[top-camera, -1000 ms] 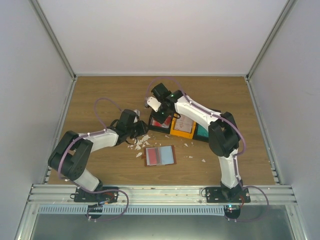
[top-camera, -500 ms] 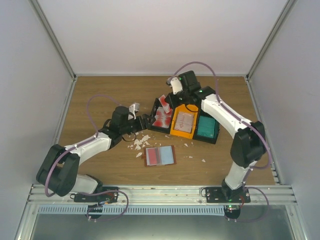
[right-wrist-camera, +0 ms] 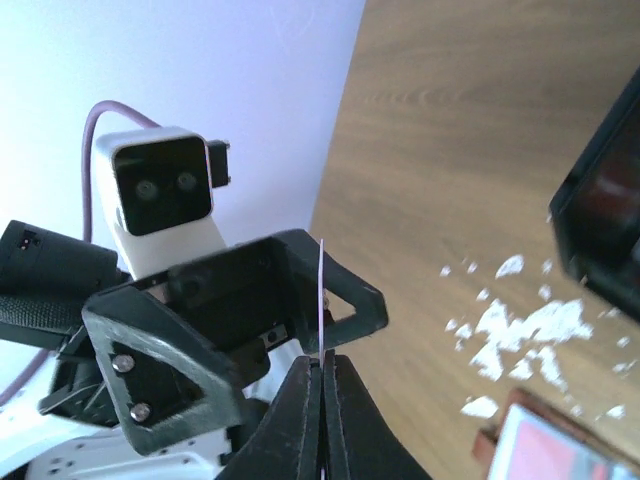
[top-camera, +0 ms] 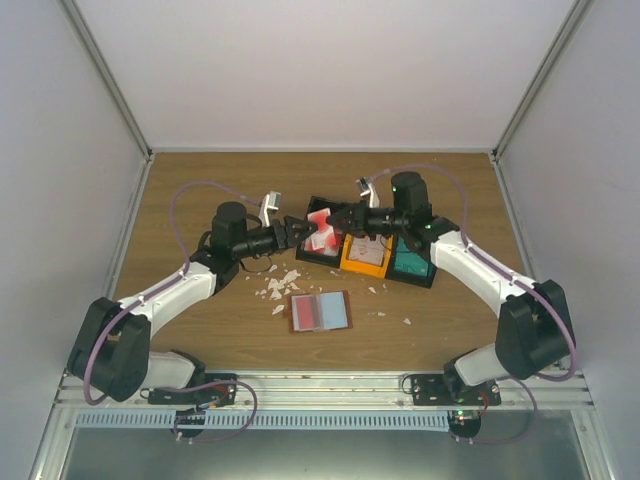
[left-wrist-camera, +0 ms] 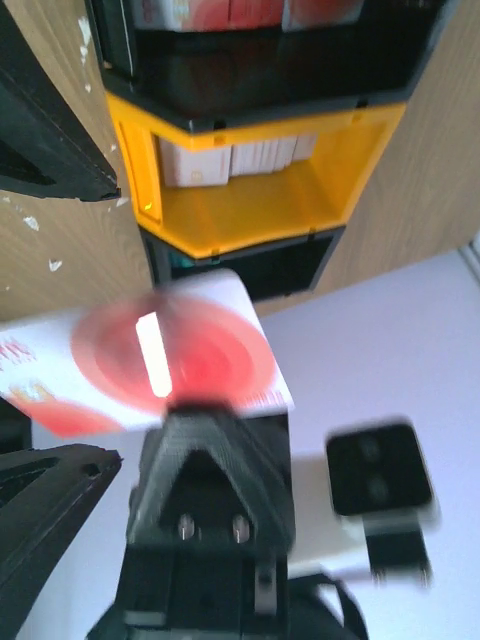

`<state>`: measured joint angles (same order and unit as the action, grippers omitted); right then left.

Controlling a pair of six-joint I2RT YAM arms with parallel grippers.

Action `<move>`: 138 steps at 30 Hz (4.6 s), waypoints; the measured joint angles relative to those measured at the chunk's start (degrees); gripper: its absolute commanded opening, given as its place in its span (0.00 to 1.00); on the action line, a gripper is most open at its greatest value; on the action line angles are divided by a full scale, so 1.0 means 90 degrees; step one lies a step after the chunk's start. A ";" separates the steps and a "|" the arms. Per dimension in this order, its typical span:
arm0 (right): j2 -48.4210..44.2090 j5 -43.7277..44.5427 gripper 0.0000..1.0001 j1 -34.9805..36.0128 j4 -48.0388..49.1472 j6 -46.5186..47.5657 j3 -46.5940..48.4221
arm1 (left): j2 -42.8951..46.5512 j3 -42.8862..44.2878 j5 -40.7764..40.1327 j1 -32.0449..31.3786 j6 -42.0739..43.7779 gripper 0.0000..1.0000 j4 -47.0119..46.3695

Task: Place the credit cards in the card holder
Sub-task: Pick up the credit card from the storage box, then insert the credit card into the card holder.

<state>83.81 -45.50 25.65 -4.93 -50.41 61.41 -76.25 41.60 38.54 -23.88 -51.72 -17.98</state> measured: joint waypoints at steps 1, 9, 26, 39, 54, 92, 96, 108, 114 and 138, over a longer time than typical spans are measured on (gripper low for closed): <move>-0.0032 -0.0124 0.00 0.0000 0.0187 -0.0240 -0.0177 | 0.0032 -0.0051 0.0114 0.0005 -0.0087 0.59 -0.0134; -0.0245 -0.0682 0.00 0.0000 0.1671 -0.1841 -0.1343 | 0.0075 -0.0459 0.0840 0.0034 -0.0707 0.22 -0.0799; -0.0415 -0.0979 0.22 0.0012 0.2718 -0.2514 -0.1860 | -0.0058 -0.0495 0.1591 0.0058 -0.1664 0.00 -0.1239; -0.0697 -0.0998 0.01 0.0146 0.2210 -0.1421 -0.2038 | -0.0049 -0.0695 0.1921 0.0058 -0.1664 0.24 -0.1190; -0.0748 -0.0610 0.01 0.0255 0.1367 -0.0182 -0.3315 | 0.0537 -0.1433 0.0517 0.0005 0.0262 0.41 0.1610; 0.1421 -0.0151 0.01 0.0884 0.1795 0.0644 -0.2926 | 0.0000 -0.2402 -0.0976 -0.1066 0.0265 0.27 0.1494; 0.1421 -0.0143 0.01 0.0889 0.1698 0.0729 -0.2907 | 0.0027 -0.2450 -0.1078 -0.1137 0.0238 0.26 0.1401; 0.1579 -0.0486 0.04 0.0899 0.1719 0.0731 -0.2873 | 0.0002 -0.2467 -0.1256 -0.1297 -0.0058 0.11 0.1413; 0.1787 -0.0583 0.04 0.0959 0.1889 0.0612 -0.2951 | -0.0058 -0.2458 -0.1292 -0.1367 -0.0192 0.08 0.1404; 0.1251 0.0194 0.42 0.1535 0.1702 0.0080 -0.3009 | 0.0044 -0.2348 -0.1253 -0.1518 -0.0197 0.14 0.1702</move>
<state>95.07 -43.75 39.46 10.39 -49.69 34.33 -75.85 20.47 27.27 -37.54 -53.49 -2.66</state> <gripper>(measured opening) 0.347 0.111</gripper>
